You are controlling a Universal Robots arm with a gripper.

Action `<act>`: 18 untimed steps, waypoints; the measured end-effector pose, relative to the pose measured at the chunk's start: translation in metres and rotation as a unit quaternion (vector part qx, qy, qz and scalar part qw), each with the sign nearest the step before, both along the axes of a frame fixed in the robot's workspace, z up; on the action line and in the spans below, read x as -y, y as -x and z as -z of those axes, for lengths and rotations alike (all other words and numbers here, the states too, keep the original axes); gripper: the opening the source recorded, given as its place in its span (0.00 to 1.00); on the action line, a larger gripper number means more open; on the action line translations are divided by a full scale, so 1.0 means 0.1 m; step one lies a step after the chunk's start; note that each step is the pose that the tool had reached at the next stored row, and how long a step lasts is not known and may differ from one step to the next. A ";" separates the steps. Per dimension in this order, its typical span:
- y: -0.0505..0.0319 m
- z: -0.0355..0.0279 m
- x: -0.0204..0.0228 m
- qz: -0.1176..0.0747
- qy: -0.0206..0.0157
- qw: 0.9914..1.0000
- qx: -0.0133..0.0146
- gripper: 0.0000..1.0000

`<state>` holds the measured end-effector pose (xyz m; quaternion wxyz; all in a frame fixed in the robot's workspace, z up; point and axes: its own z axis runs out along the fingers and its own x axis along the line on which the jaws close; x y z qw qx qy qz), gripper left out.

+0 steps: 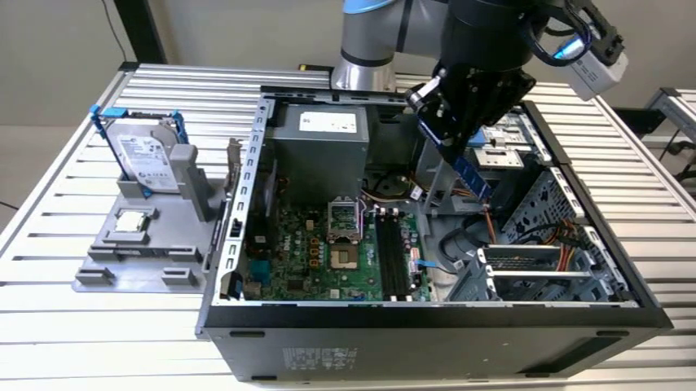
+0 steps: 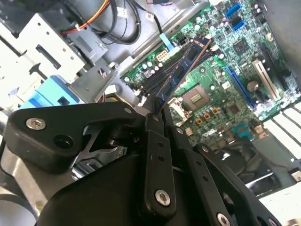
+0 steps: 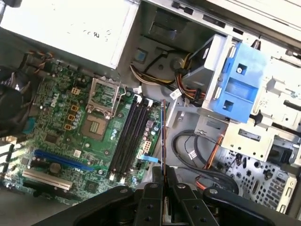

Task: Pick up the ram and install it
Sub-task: 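Insert the ram into the slot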

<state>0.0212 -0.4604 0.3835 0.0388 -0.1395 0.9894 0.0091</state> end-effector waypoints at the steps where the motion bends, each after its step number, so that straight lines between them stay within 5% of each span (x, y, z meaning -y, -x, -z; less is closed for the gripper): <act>1: 0.000 0.000 0.000 0.010 0.000 1.000 0.000 0.00; 6: 0.000 0.001 0.000 0.054 0.000 0.999 0.000 0.00; 14: 0.004 0.003 0.000 0.109 -0.001 0.994 0.000 0.00; 16: 0.006 0.003 0.000 0.115 -0.001 0.993 -0.004 0.00; 18: 0.011 0.003 0.000 0.121 -0.006 0.993 -0.011 0.00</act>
